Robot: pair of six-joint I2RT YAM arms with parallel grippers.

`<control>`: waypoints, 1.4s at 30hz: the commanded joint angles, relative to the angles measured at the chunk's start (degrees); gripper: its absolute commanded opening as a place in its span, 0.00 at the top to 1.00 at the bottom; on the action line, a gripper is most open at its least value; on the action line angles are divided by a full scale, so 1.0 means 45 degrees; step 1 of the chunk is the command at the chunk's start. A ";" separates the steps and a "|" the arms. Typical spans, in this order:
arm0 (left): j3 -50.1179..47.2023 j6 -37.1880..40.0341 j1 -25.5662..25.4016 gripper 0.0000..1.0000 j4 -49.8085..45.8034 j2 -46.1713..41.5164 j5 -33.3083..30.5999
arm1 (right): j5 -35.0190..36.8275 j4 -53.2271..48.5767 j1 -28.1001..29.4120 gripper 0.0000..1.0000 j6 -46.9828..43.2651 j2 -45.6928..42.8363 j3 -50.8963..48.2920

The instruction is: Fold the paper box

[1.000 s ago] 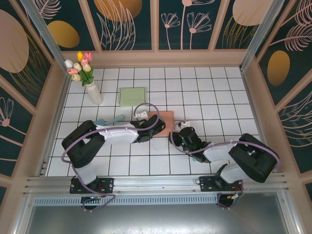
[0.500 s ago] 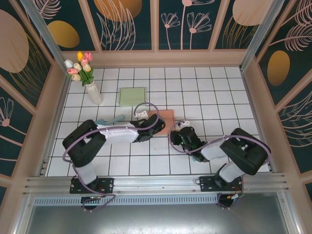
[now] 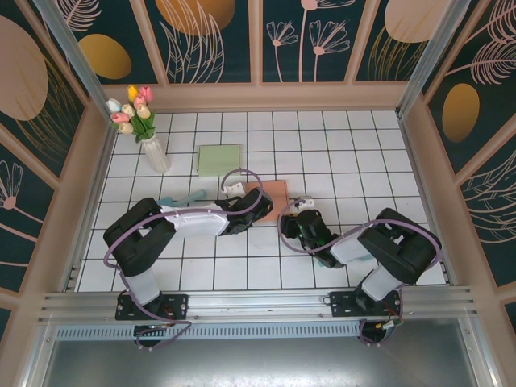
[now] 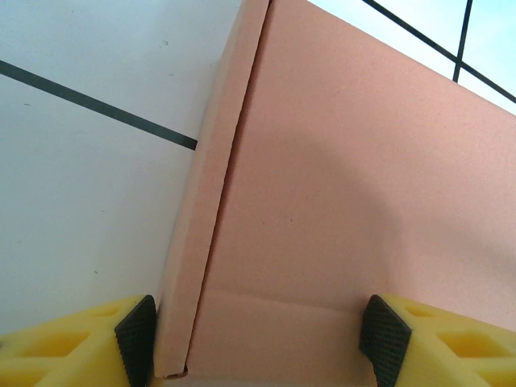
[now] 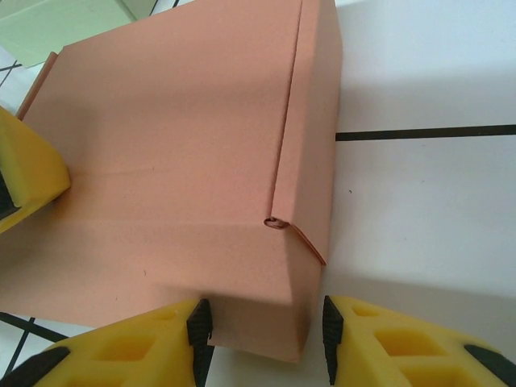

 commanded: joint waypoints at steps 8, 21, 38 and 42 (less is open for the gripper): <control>-0.0933 0.0606 -0.0061 0.30 -0.3319 0.1713 0.1797 | 0.3626 -0.3281 0.2658 0.61 0.0307 -0.1723 0.0736; -0.0930 0.0603 -0.0051 0.30 -0.3433 0.1526 0.1684 | 0.3895 -0.5426 0.3206 0.57 0.1406 -0.2358 0.1728; -0.1011 0.0589 -0.0047 0.30 -0.3413 0.1328 0.1774 | 0.2488 -0.4847 0.2041 0.67 0.0950 -0.2348 0.1794; -0.1008 0.0613 -0.0047 0.31 -0.3399 0.1271 0.1808 | 0.1633 -0.3493 0.1157 0.68 0.0916 -0.1216 0.1594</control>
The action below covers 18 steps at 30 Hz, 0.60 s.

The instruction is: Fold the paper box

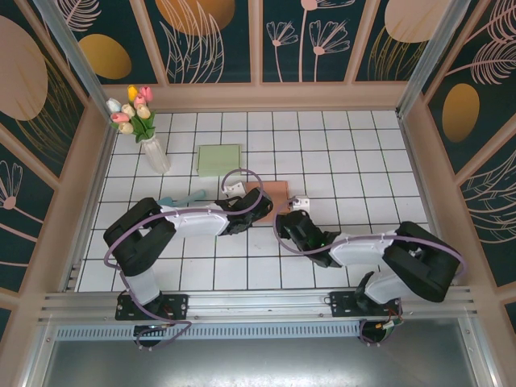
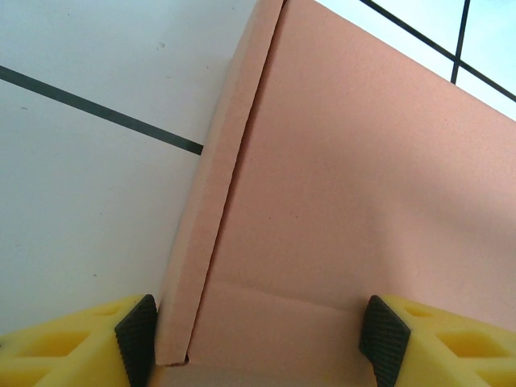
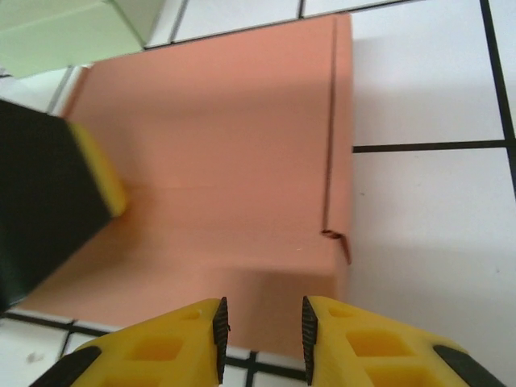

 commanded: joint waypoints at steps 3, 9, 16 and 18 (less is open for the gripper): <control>-0.0986 0.0562 -0.0054 0.31 -0.3356 0.1333 0.1928 | -0.1260 0.2244 -0.0957 0.69 -0.0433 0.1491 0.0046; -0.0810 0.0655 -0.0058 0.31 -0.3311 0.1125 0.2204 | -0.1356 0.2649 -0.1155 0.71 -0.0767 0.2594 0.0708; -0.0676 0.0659 -0.0054 0.31 -0.3155 0.0637 0.2787 | -0.2211 0.3522 -0.1515 0.71 -0.0484 0.3269 0.0643; -0.0565 0.0772 -0.0058 0.31 -0.3246 0.0505 0.2939 | -0.2586 0.3733 -0.1695 0.71 -0.0417 0.3249 0.0546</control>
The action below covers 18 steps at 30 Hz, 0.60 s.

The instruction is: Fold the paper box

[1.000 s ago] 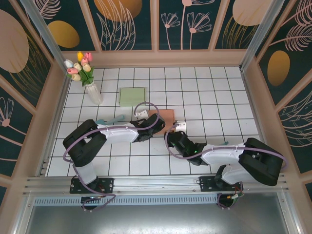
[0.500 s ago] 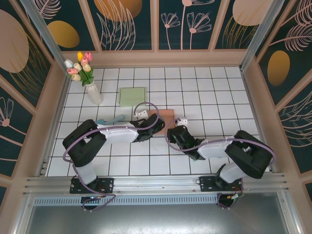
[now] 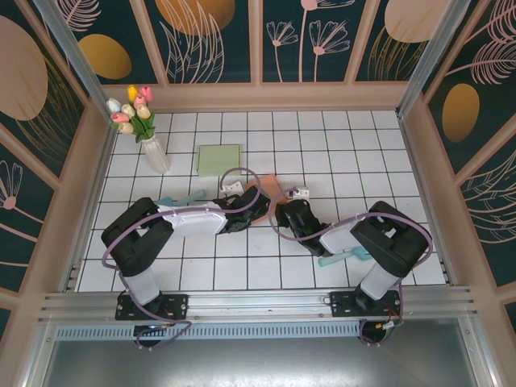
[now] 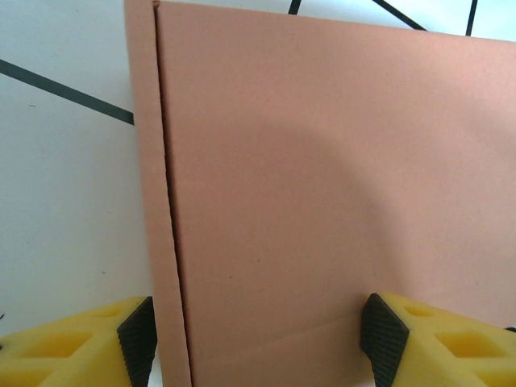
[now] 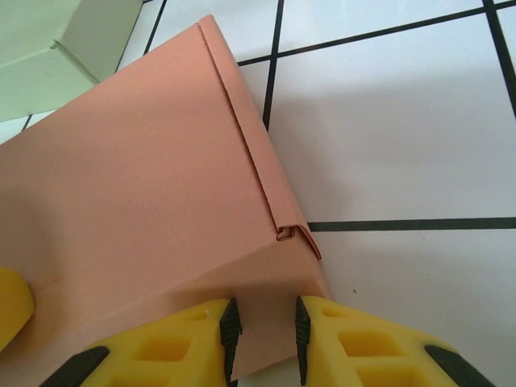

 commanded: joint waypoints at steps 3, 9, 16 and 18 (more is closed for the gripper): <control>-0.0576 0.0868 -0.0258 0.31 -0.3168 0.0148 0.2440 | -0.2029 0.0373 -0.0402 0.70 0.0164 0.0193 -0.0036; -0.0390 0.1090 -0.0260 0.27 -0.3766 -0.1753 0.1828 | -0.2956 -0.0516 -0.1197 0.69 -0.0003 -0.0281 0.0159; 0.0106 0.1375 -0.0227 0.25 -0.4351 -0.3057 0.0983 | -0.3190 -0.1619 -0.1530 0.69 -0.0189 -0.1374 0.0272; 0.0136 0.1880 -0.0188 0.25 -0.4189 -0.3430 0.0668 | -0.3204 -0.2282 -0.1524 0.70 -0.0170 -0.1666 0.0426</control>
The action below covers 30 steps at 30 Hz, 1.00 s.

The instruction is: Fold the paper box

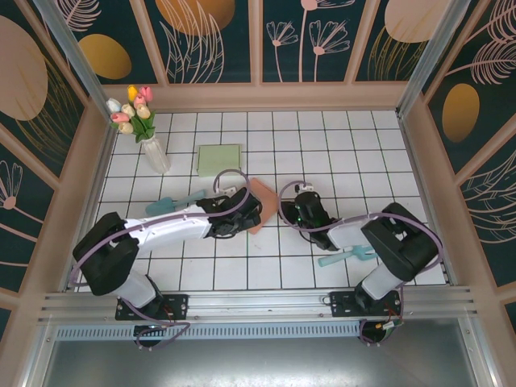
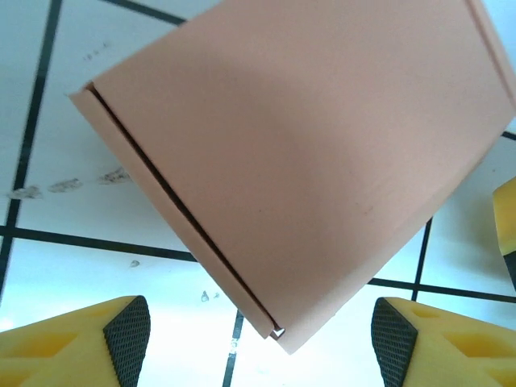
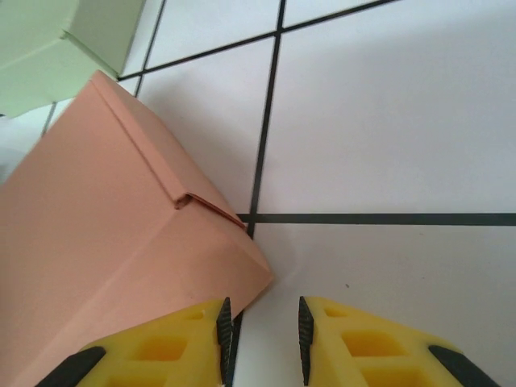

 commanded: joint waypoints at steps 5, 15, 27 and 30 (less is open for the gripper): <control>0.0080 0.3692 0.1364 0.25 0.1988 -0.1349 0.0251 | -0.0135 -0.2406 -0.0066 1.00 -0.0075 -0.1010 0.0921; -0.0063 0.8122 0.4805 0.23 0.4931 0.0192 0.3422 | -0.1569 -0.3478 -0.0678 1.00 -0.0132 0.0123 0.1990; 0.0244 0.7509 0.5051 0.29 0.7149 0.3280 0.6057 | -0.3493 -0.2708 -0.1366 1.00 -0.0345 0.1726 0.2403; -0.0016 0.7086 0.5048 0.31 0.7996 0.3855 0.6850 | -0.3711 -0.2609 -0.1464 1.00 -0.0571 0.2051 0.2574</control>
